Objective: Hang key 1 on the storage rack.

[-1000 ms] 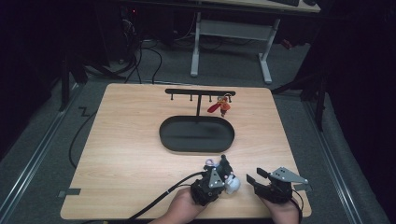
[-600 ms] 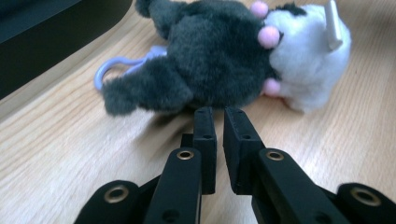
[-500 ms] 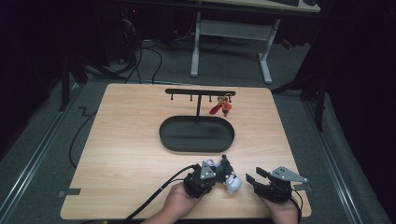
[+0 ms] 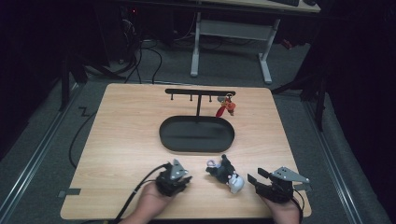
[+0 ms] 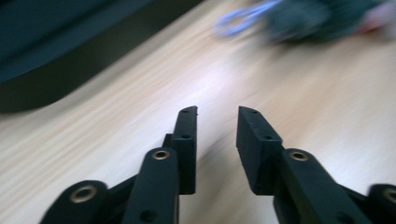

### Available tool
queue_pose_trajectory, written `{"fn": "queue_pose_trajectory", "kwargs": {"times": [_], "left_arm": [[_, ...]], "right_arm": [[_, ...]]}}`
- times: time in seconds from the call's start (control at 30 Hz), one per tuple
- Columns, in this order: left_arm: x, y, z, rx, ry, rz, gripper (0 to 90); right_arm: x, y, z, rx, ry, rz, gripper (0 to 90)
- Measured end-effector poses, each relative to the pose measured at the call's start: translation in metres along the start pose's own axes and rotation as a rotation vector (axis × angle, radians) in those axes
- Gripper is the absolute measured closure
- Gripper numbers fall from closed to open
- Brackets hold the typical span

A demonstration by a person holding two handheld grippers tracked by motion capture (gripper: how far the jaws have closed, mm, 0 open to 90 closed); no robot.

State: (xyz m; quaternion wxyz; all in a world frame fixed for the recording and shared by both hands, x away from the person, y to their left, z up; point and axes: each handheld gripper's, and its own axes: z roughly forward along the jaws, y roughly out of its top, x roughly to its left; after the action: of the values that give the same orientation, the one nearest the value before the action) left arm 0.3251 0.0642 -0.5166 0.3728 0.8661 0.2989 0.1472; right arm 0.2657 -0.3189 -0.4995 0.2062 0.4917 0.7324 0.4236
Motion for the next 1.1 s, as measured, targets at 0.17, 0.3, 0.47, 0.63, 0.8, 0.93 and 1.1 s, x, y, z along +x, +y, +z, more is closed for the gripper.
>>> {"fn": "queue_pose_trajectory", "kwargs": {"times": [0.17,0.3,0.47,0.63,0.8,0.93,1.1], "left_arm": [[0.056,-0.037,-0.042,-0.025,0.170,-0.066,56.0],[0.072,-0.061,-0.049,-0.046,0.202,-0.129,52.7],[0.081,-0.063,-0.052,-0.066,0.195,-0.154,47.7],[0.079,-0.059,-0.053,-0.081,0.181,-0.111,45.4],[0.079,-0.056,-0.051,-0.097,0.177,-0.097,44.8],[0.078,-0.053,-0.049,-0.104,0.163,-0.087,44.4],[0.074,-0.051,-0.047,-0.101,0.136,-0.074,44.2]], "right_arm": [[0.001,0.000,0.004,0.008,-0.004,0.000,45.5],[0.000,-0.001,0.008,0.024,-0.008,0.001,45.7],[0.000,0.000,0.012,0.031,-0.017,0.012,45.9],[0.004,-0.002,0.012,0.046,-0.034,0.004,48.1],[0.004,-0.004,0.013,0.057,-0.051,0.009,50.5],[0.002,-0.005,0.012,0.073,-0.076,0.022,52.1],[0.001,-0.004,0.011,0.085,-0.099,0.024,51.5]]}}
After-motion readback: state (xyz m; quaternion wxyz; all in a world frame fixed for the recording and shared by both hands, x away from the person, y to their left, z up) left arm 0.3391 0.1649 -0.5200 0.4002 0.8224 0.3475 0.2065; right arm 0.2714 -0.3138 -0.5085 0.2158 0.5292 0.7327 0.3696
